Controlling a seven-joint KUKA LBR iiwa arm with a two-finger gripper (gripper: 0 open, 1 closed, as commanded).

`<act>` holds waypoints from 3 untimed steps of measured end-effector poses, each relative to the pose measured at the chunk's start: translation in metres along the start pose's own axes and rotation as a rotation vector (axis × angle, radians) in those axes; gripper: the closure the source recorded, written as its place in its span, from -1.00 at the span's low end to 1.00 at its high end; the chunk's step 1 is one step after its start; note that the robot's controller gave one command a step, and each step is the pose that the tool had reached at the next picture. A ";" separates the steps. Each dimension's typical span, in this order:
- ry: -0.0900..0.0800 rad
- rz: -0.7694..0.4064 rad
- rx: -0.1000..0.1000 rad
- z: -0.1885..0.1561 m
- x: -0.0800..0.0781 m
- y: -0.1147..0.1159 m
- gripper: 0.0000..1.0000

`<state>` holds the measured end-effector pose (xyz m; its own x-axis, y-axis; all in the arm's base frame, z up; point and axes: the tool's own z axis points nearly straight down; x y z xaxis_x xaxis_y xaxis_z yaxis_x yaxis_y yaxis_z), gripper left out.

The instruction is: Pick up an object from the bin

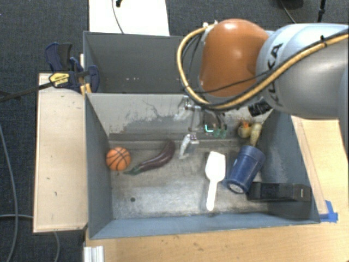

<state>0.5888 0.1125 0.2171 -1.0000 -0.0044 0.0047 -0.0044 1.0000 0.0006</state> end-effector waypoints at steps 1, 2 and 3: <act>-0.009 0.004 -0.001 -0.005 -0.002 -0.001 1.00; -0.009 0.007 -0.001 -0.005 -0.002 -0.001 -1.00; -0.009 0.008 -0.001 -0.005 -0.002 -0.001 -1.00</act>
Offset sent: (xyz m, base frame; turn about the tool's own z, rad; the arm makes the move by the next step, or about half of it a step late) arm 0.0000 0.0000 0.0000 0.0000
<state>0.5905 0.1117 0.2218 -1.0000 0.0034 -0.0038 0.0034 1.0000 0.0015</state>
